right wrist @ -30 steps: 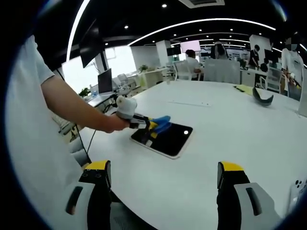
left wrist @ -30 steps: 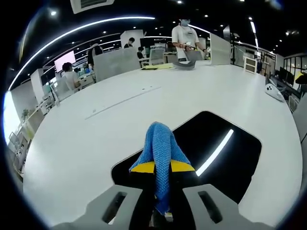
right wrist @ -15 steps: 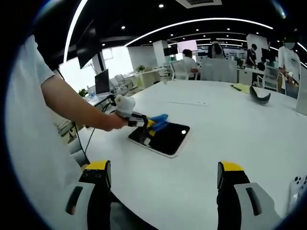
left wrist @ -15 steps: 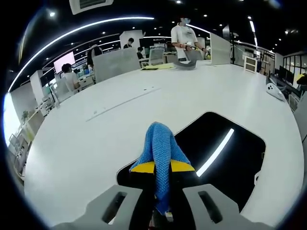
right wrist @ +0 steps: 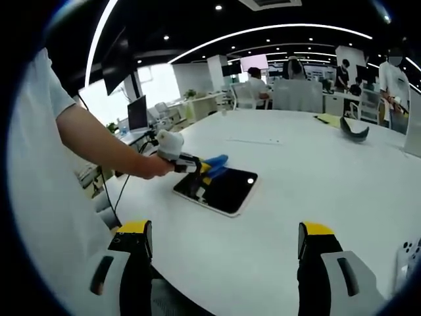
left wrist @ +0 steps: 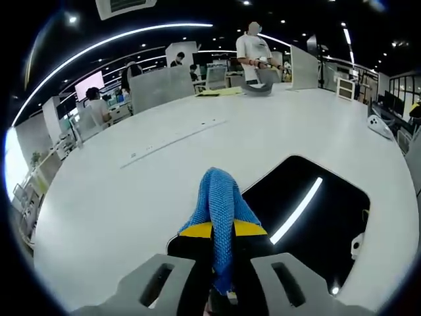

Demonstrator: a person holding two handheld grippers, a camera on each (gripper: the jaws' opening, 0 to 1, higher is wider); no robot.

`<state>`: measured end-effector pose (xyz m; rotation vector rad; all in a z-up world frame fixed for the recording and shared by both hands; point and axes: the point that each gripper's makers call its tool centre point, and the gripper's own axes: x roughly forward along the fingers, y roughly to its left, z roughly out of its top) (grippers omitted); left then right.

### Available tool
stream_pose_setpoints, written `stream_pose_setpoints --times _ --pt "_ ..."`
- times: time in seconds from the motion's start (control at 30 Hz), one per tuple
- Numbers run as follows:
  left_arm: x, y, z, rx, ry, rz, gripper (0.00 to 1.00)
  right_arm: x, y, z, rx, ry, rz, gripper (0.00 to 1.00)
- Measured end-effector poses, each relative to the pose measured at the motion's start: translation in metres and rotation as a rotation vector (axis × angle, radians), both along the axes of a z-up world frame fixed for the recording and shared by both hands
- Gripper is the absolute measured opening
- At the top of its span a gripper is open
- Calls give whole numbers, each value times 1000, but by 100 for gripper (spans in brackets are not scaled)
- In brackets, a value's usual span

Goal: Wipe the mirror surface with the cleaning cloth until all visible marks leave the cleaned area.

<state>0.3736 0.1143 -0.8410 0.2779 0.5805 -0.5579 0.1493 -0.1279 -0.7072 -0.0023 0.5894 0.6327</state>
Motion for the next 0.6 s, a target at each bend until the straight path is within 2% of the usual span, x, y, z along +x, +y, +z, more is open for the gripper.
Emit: stream_pose_setpoints --times 0.6 --pt "13 4 0 -7 -3 17 7 1 -3 -4 -6 13 -19 91"
